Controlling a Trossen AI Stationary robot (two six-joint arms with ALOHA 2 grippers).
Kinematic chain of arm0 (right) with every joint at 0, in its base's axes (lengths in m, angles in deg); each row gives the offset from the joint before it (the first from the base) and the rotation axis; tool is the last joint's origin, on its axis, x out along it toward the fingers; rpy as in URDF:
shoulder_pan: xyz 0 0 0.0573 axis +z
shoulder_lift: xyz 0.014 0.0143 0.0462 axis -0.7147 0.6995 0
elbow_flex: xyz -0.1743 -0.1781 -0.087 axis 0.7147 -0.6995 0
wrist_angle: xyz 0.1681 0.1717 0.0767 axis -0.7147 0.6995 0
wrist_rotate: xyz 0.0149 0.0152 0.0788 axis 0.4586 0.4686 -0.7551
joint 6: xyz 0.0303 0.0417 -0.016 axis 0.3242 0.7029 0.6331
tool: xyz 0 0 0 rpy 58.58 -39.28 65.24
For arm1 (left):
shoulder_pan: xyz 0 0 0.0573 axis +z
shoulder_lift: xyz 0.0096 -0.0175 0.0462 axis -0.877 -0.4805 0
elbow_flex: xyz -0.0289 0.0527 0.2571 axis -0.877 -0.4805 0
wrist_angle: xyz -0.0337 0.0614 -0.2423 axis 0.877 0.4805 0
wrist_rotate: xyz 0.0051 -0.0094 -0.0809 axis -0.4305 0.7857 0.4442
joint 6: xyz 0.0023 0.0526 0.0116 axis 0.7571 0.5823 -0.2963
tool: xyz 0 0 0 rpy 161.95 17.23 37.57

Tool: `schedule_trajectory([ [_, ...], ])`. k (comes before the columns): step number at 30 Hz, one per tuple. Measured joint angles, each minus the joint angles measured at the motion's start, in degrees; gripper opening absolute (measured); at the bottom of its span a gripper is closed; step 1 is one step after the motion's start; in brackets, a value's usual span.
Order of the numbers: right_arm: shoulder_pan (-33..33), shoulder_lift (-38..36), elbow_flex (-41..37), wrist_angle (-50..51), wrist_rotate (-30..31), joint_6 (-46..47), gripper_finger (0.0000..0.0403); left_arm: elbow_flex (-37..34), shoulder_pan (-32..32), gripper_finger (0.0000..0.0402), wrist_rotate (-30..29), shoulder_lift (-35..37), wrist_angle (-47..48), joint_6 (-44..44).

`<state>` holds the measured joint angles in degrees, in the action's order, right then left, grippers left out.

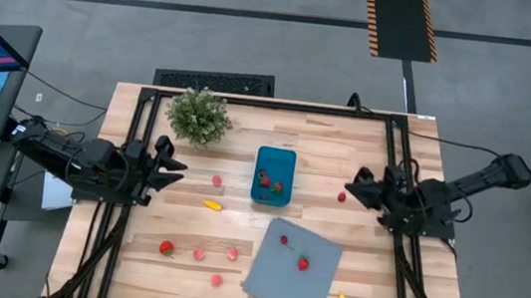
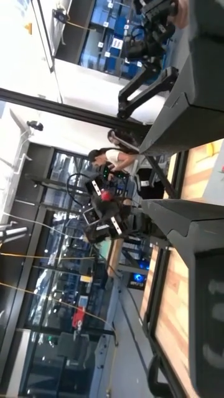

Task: Pick and placing Produce into tupperware
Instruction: Put the cherry into the blue bin

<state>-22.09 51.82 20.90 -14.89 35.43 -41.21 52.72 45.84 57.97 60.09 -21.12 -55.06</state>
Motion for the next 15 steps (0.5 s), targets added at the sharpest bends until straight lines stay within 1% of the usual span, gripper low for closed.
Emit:
schedule_trajectory([
  [3,1.9,0.02,-3.91,-8.89,-4.03,-1.58,0.0011,0.0,0.0,0.0114,-0.01,0.0,0.67,-0.41],
  [6,4.11,-0.04,-5.25,-14.97,-11.01,-6.09,0.0011,0.0,0.0,0.0114,-0.01,-0.02,1.78,-0.51],
  [10,7.12,-0.03,-5.2,-17.5,-14.88,-15.06,0.0011,0.0,0.0,0.0114,-0.49,-0.02,1.82,-1.01],
  [12,8.59,-0.03,-5.2,-17.87,-17.4,-17.55,0.0011,0.0,0.0,0.0114,-0.78,-0.02,1.82,-1.3],
  [15,11.16,0.02,-5.2,-17.77,-18.84,-21.75,0.0011,0.0,0.0,0.0114,-0.54,-0.02,1.84,-1.69],
])
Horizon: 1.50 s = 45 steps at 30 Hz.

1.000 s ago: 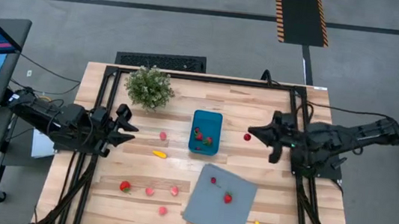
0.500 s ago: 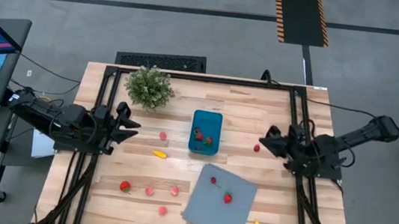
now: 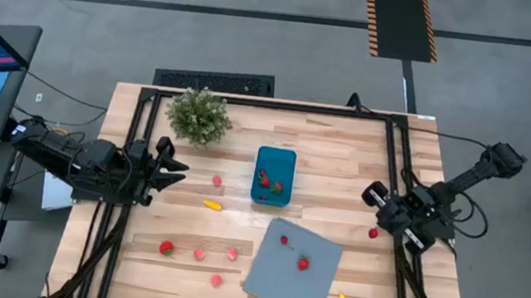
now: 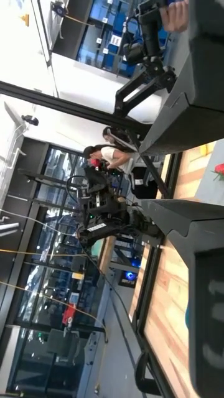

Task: Pick and placing Produce into tupperware
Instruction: Put the cherry into the blue bin

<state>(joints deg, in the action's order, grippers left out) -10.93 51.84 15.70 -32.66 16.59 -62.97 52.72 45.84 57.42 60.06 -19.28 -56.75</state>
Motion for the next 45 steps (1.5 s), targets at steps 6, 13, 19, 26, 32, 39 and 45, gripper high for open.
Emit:
schedule_trajectory([
  [6,4.74,0.0,0.0,-0.66,-2.21,-10.28,0.0011,0.0,-0.02,0.0114,-0.78,0.0,0.38,-0.29],
  [13,3.65,-0.02,0.0,-0.67,4.51,-10.0,0.0011,0.0,0.0,0.0114,-2.38,0.0,0.9,-0.27],
  [19,-0.96,0.04,0.0,-0.65,16.57,-10.28,0.0011,0.0,0.0,0.0114,-2.55,0.0,1.54,0.15],
  [26,-7.56,2.32,2.65,9.19,37.61,-10.29,0.0011,0.0,0.0,0.0114,-2.57,0.0,2.93,0.01],
  [32,-14.01,6.62,7.64,17.39,47.36,-10.02,0.0011,-0.02,0.0,0.0114,-2.64,-0.02,4.18,-0.35],
  [39,-22.8,15.1,15.4,29.33,46.71,-5.59,0.0011,-0.02,0.0,0.0114,-4.58,-0.11,4.3,-0.31],
  [45,-30.63,24.78,24.97,43.91,30.3,4.18,0.0011,-0.02,0.0,0.0114,-5.12,-0.12,5.89,-0.51],
])
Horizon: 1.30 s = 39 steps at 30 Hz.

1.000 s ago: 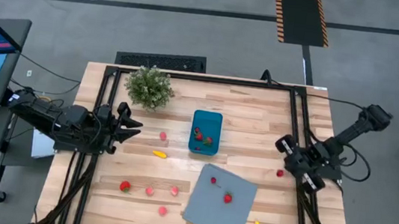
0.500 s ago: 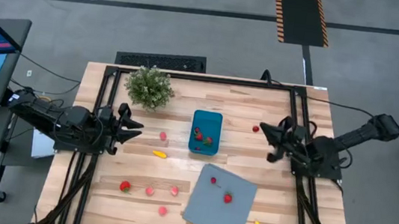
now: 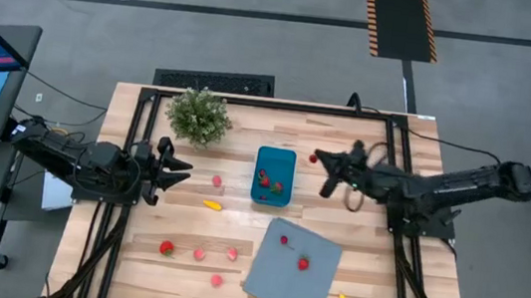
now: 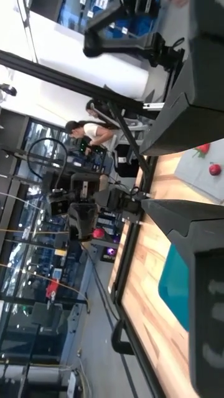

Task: Pick and placing Produce into tupperware
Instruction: Put the cherry into the blue bin

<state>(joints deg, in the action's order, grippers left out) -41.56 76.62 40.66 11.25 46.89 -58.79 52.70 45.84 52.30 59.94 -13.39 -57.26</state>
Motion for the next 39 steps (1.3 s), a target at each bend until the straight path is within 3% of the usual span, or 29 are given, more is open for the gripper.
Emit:
schedule_trajectory([
  [8,-6.76,14.98,11.84,10.56,-17.12,4.53,0.0011,0.0,0.0,0.0114,-0.35,0.01,2.29,-0.67],
  [18,-11.07,31.99,23.33,15.75,-29.94,4.65,0.0014,0.0,0.04,0.0114,-4.01,0.01,7.11,-5.76],
  [28,-12.1,41.22,32.06,28.14,-30.5,4.41,0.0017,0.0,0.04,0.0114,-4.47,-0.05,10.0,-6.66],
  [35,-13.03,41.64,32.5,31.26,-31.42,4.91,0.0015,0.0,0.07,0.0114,-4.86,-0.09,12.09,-7.7],
  [39,-13.2,41.25,32.72,30.92,-32.4,5.07,0.0037,0.0,0.07,0.0114,-4.92,-0.07,12.11,-7.64],
])
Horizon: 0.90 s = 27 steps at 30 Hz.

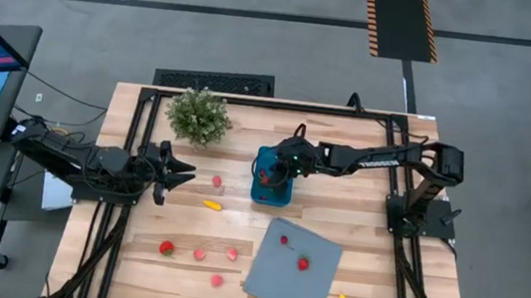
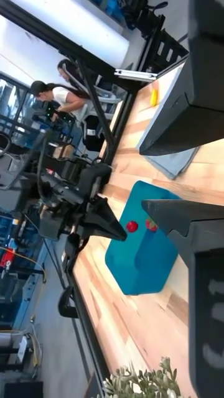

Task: Pick and placing Produce into tupperware
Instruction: Put the cherry into the blue bin, then put the strawberry into the blue bin

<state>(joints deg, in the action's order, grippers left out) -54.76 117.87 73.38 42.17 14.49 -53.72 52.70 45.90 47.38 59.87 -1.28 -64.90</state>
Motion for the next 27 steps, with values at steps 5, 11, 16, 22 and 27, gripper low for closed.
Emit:
schedule_trajectory([
  [5,0.0,0.09,-0.09,-0.06,-0.04,0.0,0.0051,0.0,0.0,0.0114,0.0,-0.02,0.37,-0.02],
  [11,0.32,0.09,-0.09,-1.87,-1.11,-0.41,0.0053,0.0,0.0,0.0114,0.0,0.0,0.37,-0.04],
  [16,1.29,0.09,-0.09,-9.39,-3.56,-1.08,0.0058,0.0,0.0,0.0114,0.0,-0.02,0.76,-0.04],
  [22,2.84,-0.46,-0.11,-20.53,-9.03,-1.11,0.0106,0.0,0.0,0.0114,0.0,-0.02,1.14,-0.04],
  [27,3.15,-4.25,-0.26,-18.84,-11.17,-1.3,0.0183,0.0,0.0,0.0114,0.21,0.0,1.14,-0.07],
])
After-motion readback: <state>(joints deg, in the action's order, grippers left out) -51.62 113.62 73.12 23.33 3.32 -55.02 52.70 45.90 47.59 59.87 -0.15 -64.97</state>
